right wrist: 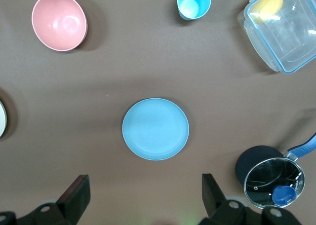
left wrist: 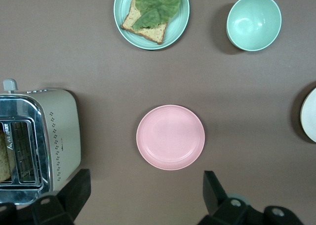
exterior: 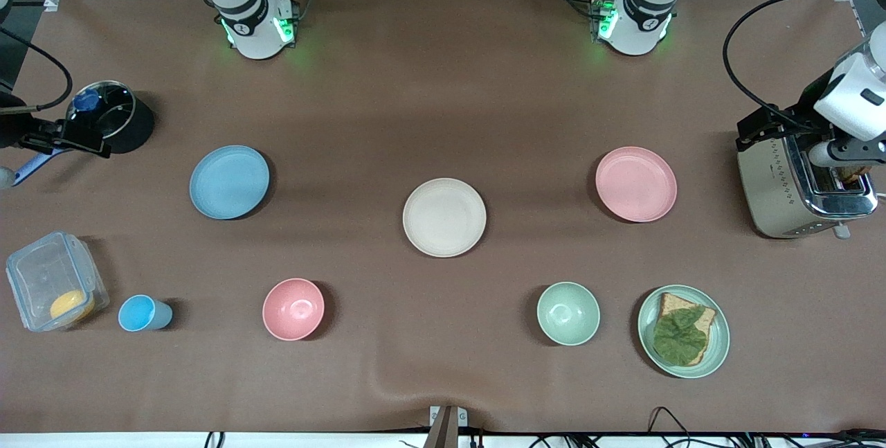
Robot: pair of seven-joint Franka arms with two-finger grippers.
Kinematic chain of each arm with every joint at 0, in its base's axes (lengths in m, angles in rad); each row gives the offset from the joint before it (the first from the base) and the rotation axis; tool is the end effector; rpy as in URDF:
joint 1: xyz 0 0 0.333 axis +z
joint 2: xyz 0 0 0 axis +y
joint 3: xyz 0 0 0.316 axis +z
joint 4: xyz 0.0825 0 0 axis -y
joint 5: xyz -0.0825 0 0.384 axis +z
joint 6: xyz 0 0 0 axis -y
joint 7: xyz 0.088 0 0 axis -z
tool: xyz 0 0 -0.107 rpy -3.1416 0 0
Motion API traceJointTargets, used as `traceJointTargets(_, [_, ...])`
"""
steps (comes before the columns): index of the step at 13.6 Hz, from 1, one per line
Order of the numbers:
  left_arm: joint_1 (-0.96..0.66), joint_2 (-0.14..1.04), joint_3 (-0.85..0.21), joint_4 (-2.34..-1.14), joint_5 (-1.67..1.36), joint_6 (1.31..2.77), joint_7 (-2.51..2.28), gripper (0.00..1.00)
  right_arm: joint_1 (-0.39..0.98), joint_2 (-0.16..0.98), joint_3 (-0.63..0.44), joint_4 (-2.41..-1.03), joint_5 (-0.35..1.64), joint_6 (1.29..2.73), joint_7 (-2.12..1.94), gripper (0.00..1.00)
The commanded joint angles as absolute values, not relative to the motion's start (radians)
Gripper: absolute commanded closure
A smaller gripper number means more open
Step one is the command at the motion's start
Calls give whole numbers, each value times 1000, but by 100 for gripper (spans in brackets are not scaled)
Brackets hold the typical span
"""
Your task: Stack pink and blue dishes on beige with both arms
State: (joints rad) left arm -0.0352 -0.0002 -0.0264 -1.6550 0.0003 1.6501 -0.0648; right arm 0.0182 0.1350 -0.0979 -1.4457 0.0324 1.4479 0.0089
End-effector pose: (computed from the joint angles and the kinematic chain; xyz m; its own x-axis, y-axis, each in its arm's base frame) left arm 0.5584 -0.0344 0.5916 1.0000 0.0032 -0.0047 0.0032 -1.0000 -0.0006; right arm 0.5807 -0.0386 0.5964 0.9876 -0.0847 -0.1319 -0.0878 -0.9960 -0.0181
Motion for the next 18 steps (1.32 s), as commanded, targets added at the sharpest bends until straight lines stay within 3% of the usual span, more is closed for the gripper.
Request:
traceJointTargets(1, [-34, 12, -26, -1641, -9, 1637, -64, 0, -2, 158, -97, -1427, 35, 1439, 5, 0])
traceJointTargets(10, [-31, 32, -26, -1646, -14, 1628, -61, 0, -207, 255, -97, -1448, 52, 1428, -182, 0])
traceJointTargets(13, [-28, 81, -26, -1647, -15, 1554, -61, 0, -259, 316, -97, -1459, 101, 1437, -224, 0])
traceJointTargets(18, [-29, 251, -26, -1647, -18, 1588, -74, 0, -261, 364, -95, -1632, 146, 1652, -299, 0])
